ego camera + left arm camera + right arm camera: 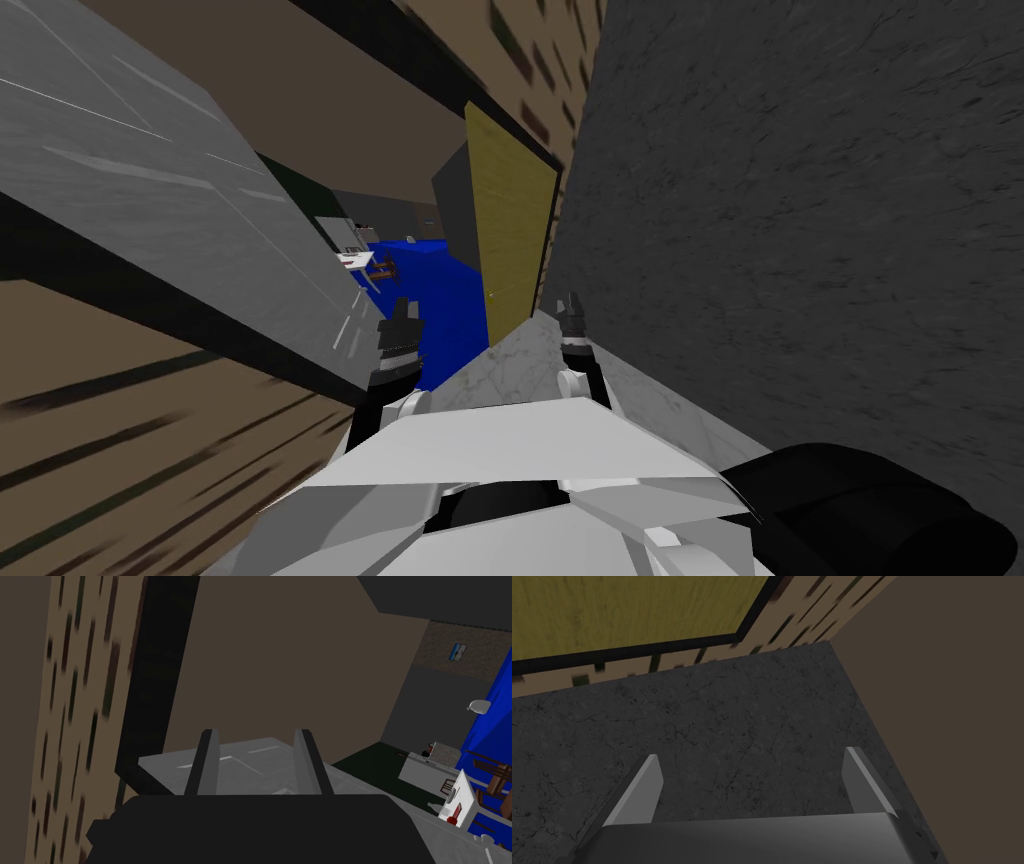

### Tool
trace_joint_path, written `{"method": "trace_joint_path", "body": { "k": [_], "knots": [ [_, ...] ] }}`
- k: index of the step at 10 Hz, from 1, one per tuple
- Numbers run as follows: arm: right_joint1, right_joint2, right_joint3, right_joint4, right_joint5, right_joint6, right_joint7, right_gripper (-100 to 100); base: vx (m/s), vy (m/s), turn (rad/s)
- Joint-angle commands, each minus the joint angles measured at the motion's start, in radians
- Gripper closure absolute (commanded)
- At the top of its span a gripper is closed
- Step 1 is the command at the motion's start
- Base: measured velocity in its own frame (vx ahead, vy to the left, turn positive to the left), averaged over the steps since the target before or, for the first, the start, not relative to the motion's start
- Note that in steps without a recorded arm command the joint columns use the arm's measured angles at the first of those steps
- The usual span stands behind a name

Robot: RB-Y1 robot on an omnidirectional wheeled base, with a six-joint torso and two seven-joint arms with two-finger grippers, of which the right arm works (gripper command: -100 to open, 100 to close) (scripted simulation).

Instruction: Push the door open

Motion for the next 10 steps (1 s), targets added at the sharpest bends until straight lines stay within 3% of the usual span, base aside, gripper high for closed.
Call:
{"method": "trace_joint_path", "body": {
  "k": [1, 10],
  "knots": [
    [-0.014, -0.009, 0.019, 0.035, -0.002, -0.007, -0.006, -100, 0.095, 0.002, -0.013],
    [-0.094, -0.049, 0.162, 0.268, -0.007, -0.073, -0.04, -100, 0.1, 0.001, -0.02]
  ]
}}
